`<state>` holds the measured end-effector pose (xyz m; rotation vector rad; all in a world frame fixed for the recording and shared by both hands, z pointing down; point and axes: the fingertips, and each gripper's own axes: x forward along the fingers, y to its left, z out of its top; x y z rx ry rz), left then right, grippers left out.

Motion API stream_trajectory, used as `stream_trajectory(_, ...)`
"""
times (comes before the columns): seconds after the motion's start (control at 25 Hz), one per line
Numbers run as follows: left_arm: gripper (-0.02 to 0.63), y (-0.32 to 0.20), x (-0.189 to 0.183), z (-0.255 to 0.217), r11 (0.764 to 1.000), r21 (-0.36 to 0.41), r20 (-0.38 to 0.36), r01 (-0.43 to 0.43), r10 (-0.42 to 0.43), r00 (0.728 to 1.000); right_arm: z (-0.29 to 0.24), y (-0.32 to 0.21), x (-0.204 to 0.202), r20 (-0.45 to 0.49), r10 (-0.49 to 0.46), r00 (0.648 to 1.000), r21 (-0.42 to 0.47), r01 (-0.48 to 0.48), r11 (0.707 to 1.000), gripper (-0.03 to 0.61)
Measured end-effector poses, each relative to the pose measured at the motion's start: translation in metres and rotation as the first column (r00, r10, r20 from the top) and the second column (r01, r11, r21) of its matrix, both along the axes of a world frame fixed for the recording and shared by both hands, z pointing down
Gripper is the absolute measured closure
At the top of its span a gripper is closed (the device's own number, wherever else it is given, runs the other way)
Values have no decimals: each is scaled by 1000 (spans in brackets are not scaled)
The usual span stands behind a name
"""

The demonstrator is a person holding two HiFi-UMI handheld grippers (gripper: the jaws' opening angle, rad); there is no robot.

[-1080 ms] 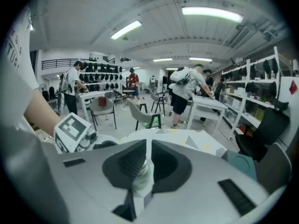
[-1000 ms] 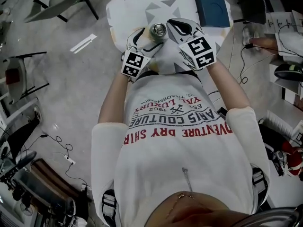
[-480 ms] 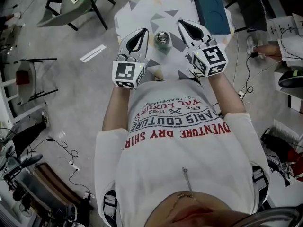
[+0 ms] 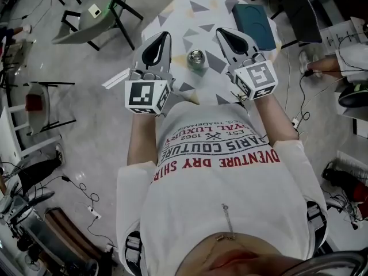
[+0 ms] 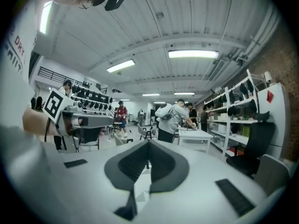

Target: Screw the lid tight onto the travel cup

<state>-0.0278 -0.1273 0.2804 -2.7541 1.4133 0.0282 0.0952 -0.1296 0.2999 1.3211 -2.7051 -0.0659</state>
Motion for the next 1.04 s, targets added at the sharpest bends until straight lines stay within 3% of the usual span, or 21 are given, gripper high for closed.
stream_trajectory(0.44, 601, -2, -4, -4, 999, -39, -54, 23, -25, 998, 5, 7, -1, -31, -15, 999, -14, 15, 1000, 569)
stream_trajectory(1.04, 601, -2, 0, 1, 996, -79, -31, 36, -39, 999, 8, 12, -2, -38, -8, 999, -18, 8, 1000, 569)
